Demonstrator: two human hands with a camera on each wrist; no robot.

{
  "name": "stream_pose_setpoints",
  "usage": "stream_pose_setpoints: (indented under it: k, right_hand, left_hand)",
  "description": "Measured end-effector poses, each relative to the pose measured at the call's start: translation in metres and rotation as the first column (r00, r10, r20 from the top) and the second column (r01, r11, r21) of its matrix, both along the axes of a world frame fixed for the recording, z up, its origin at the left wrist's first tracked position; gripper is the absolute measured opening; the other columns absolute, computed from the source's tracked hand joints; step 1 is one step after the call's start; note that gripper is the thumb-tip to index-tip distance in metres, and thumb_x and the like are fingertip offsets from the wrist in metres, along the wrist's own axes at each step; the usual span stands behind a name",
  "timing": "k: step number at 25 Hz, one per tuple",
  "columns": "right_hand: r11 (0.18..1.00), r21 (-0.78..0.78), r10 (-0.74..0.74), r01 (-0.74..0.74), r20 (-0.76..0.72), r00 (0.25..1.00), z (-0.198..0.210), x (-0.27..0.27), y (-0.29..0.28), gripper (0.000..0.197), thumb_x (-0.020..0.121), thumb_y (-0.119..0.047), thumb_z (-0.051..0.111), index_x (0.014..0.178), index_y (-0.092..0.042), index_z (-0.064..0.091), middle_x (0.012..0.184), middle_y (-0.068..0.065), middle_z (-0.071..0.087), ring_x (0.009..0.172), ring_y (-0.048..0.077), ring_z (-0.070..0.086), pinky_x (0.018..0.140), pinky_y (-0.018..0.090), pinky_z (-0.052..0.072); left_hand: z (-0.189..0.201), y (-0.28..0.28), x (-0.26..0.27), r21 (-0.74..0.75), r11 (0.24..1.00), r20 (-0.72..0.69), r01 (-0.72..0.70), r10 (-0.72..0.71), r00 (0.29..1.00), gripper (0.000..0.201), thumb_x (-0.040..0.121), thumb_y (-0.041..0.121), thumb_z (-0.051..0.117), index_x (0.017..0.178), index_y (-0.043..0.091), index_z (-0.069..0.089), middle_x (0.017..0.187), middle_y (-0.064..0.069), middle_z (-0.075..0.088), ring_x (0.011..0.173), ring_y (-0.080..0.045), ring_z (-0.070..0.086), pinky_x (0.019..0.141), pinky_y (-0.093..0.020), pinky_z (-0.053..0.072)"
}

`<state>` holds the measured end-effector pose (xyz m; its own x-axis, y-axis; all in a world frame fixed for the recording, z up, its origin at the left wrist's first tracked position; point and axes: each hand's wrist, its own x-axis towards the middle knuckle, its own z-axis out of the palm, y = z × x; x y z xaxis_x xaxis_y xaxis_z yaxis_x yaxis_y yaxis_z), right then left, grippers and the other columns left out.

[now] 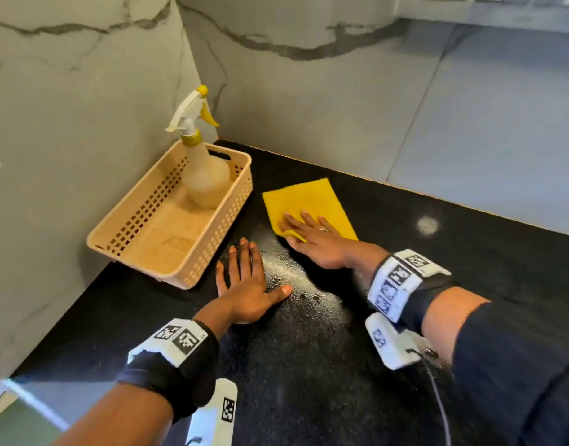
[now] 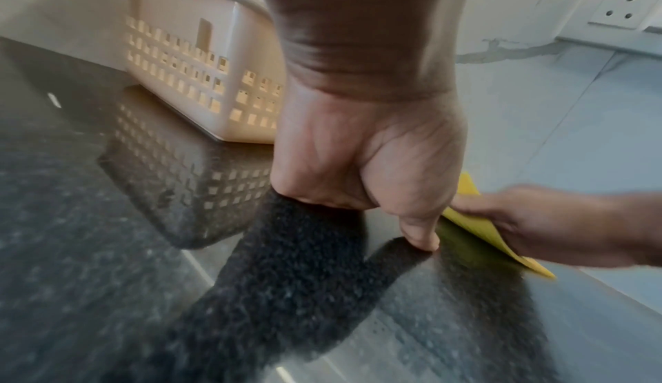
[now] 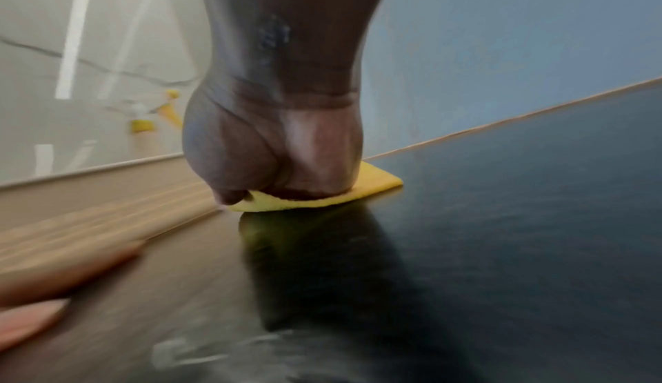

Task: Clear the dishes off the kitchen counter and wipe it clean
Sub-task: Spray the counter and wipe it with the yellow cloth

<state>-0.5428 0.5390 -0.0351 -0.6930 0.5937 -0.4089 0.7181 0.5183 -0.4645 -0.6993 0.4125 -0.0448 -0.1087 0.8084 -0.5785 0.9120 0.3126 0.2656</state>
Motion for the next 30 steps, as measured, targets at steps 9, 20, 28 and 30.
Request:
stream_pose_setpoints:
  k: [9,20,28,30]
  right_hand:
    - [0.581,0.104,-0.814,0.807,0.065,0.578,-0.005,-0.013,-0.034,0.057,0.105,-0.044,0.016,0.156,-0.025,-0.001,0.163,-0.001,-0.015,0.148,0.033,-0.015,0.116,0.054,-0.009]
    - [0.62,0.094,-0.783,0.779,0.003,0.623,-0.001,0.023,-0.129,0.05,0.106,-0.041,0.017,0.155,-0.035,0.007,0.163,-0.009,-0.009,0.15,0.017,-0.013,0.119,0.041,-0.009]
    - [0.907,0.125,-0.402,0.401,-0.018,0.915,-0.009,-0.085,-0.196,0.052,0.105,-0.044,0.022,0.154,-0.038,0.006,0.162,-0.013,-0.012,0.146,0.014,-0.021,0.115,0.04,-0.017]
    - [0.922,0.116,-0.369,0.37,-0.027,0.929,-0.005,-0.047,-0.209,0.05,0.105,-0.043,0.022,0.153,-0.039,0.009,0.161,-0.017,-0.009,0.145,0.008,-0.018,0.115,0.034,-0.016]
  left_hand:
    - [0.007,-0.015,-0.03,0.191,0.972,0.047,0.134,-0.145,0.988,0.087,0.099,0.049,0.041,0.154,0.007,-0.013,0.162,-0.01,-0.02,0.149,-0.027,-0.017,0.119,-0.045,-0.007]
    - [-0.015,-0.056,-0.083,0.404,0.869,0.136,0.285,-0.365,0.921,0.078,0.103,0.042,0.033,0.153,0.009,-0.017,0.16,-0.011,-0.025,0.148,-0.024,-0.021,0.119,-0.033,-0.01]
    - [0.009,-0.06,-0.086,0.688,0.71,0.47,-0.148,-0.281,0.837,0.027,0.097,0.015,0.055,0.122,0.025,0.053,0.114,0.0,0.065,0.106,-0.018,0.062,0.091,-0.037,0.051]
    - [0.018,-0.061,-0.082,0.699,0.703,0.459,-0.13,-0.302,0.835,0.018,0.095,0.023,0.06,0.109,0.032,0.053,0.094,0.004,0.066,0.088,-0.014,0.065,0.076,-0.042,0.055]
